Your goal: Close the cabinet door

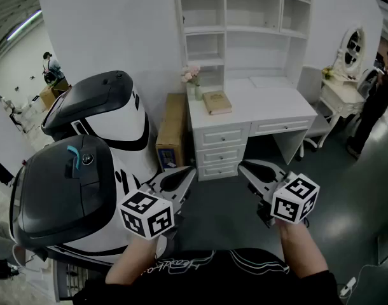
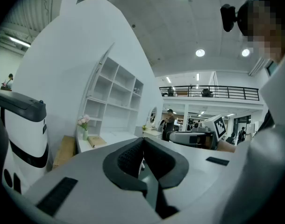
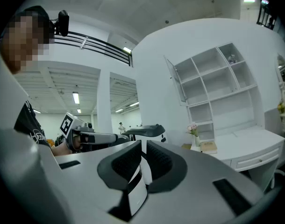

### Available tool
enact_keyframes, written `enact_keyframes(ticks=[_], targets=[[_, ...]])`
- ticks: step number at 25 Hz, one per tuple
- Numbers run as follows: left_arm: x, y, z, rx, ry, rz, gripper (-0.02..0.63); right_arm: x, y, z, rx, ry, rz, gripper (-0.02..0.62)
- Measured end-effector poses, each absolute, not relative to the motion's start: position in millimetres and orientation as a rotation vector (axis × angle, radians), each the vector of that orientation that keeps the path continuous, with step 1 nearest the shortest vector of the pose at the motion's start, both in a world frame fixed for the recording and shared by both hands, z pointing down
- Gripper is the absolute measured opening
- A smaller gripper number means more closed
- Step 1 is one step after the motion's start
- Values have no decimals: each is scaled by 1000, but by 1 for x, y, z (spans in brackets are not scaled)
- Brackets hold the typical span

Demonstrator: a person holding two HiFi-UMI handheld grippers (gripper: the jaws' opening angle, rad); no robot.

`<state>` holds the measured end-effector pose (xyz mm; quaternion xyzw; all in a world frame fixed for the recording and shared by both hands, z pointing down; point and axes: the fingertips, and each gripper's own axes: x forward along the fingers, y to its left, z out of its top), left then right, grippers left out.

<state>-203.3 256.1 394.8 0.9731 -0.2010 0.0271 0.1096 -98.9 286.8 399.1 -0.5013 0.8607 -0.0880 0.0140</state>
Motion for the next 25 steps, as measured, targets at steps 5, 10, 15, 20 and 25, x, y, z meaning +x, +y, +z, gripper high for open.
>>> enact_keyframes(ticks=[5, 10, 15, 20, 25], targets=[[-206, 243, 401, 2855, -600, 90, 21, -99, 275, 409, -1594, 2666, -298, 63], [-209, 221, 411, 2852, -627, 88, 21, -89, 257, 421, -1676, 2598, -336, 63], [-220, 180, 434, 2805, -651, 96, 21, -85, 222, 451, -1723, 2542, -468, 63], [-240, 137, 454, 2770, -680, 52, 21, -93, 188, 470, -1746, 2547, -476, 63], [-247, 104, 454, 2749, -702, 2, 21, -101, 160, 468, -1697, 2602, -452, 63]])
